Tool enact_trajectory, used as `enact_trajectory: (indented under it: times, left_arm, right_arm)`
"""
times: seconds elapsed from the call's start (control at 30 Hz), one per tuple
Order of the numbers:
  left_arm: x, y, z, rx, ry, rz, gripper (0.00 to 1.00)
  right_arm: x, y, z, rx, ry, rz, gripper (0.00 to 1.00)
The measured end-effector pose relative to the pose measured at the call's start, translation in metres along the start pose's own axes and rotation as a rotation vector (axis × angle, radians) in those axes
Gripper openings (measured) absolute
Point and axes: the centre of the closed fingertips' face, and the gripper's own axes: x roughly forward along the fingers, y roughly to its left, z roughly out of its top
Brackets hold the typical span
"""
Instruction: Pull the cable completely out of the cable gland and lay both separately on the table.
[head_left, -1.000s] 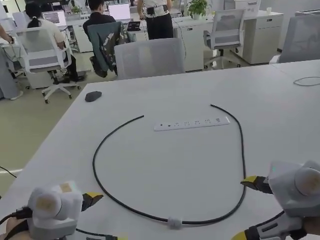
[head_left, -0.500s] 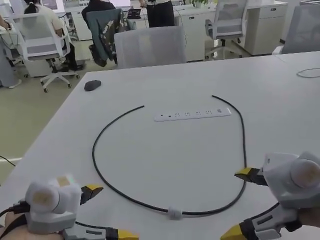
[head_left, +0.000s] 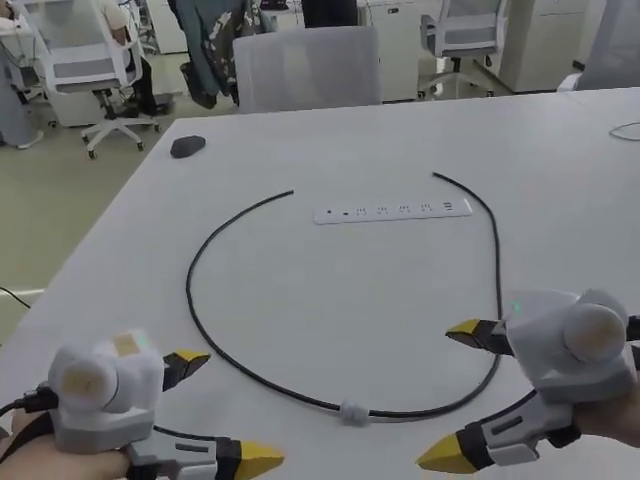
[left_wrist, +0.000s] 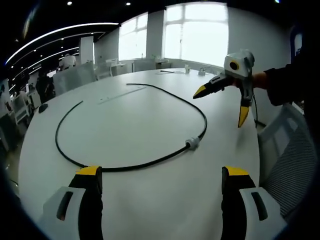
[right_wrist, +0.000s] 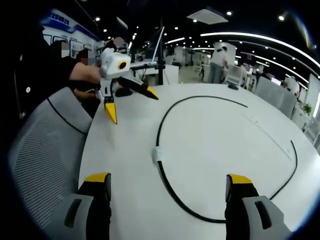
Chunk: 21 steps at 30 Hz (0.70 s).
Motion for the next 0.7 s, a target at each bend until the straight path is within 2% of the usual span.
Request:
enact_trajectory:
  times: [0.03,0.1,0.17,0.2,0.23,0.27,0.3,0.37,0.4,0.5,0.57,0.7]
  left_arm:
    - [0.0,-0.001,0.003,0.014,-0.017,0.0,0.99]
    - [0.002,-0.006,0.003,-0.008,-0.009,-0.019,0.96]
    - [0.003,-0.011,0.005,-0.009,-0.017,-0.027,0.9]
    - [0.004,-0.015,0.007,0.005,-0.021,-0.04,0.84]
    - [0.004,-0.019,0.013,0.076,-0.046,-0.053,0.72]
    - [0.004,-0.019,0.013,0.086,-0.043,-0.042,0.65]
    - [0.006,-0.024,0.016,0.055,-0.047,-0.048,0.62]
    - [0.009,-0.032,0.022,0.031,-0.077,-0.089,0.7]
    - [0.01,-0.033,0.022,0.032,-0.077,-0.089,0.72]
    - [0.013,-0.038,0.024,0.043,-0.068,-0.105,0.72]
    - [0.014,-0.041,0.024,0.042,-0.07,-0.113,0.71]
    - [0.015,-0.043,0.021,0.043,-0.064,-0.12,0.67]
  right_arm:
    - [0.003,0.001,0.001,-0.002,0.0,0.006,0.95]
    - [0.008,0.003,0.005,-0.006,-0.001,0.016,0.91]
    - [0.013,0.005,0.007,-0.003,-0.001,0.026,0.79]
    - [0.016,0.006,0.011,-0.013,-0.008,0.024,0.76]
    - [0.019,0.006,0.013,-0.03,-0.012,0.014,0.74]
    - [0.024,0.008,0.014,-0.041,-0.01,0.014,0.72]
    - [0.026,0.009,0.015,-0.041,-0.01,0.018,0.69]
    - [0.033,0.015,0.017,-0.037,-0.007,0.041,0.58]
    - [0.036,0.016,0.017,-0.044,-0.008,0.041,0.55]
    - [0.044,0.017,0.015,-0.076,-0.005,0.04,0.4]
    - [0.051,0.016,0.01,-0.06,0.012,0.045,0.31]
    - [0.058,0.018,0.006,-0.024,0.018,0.055,0.29]
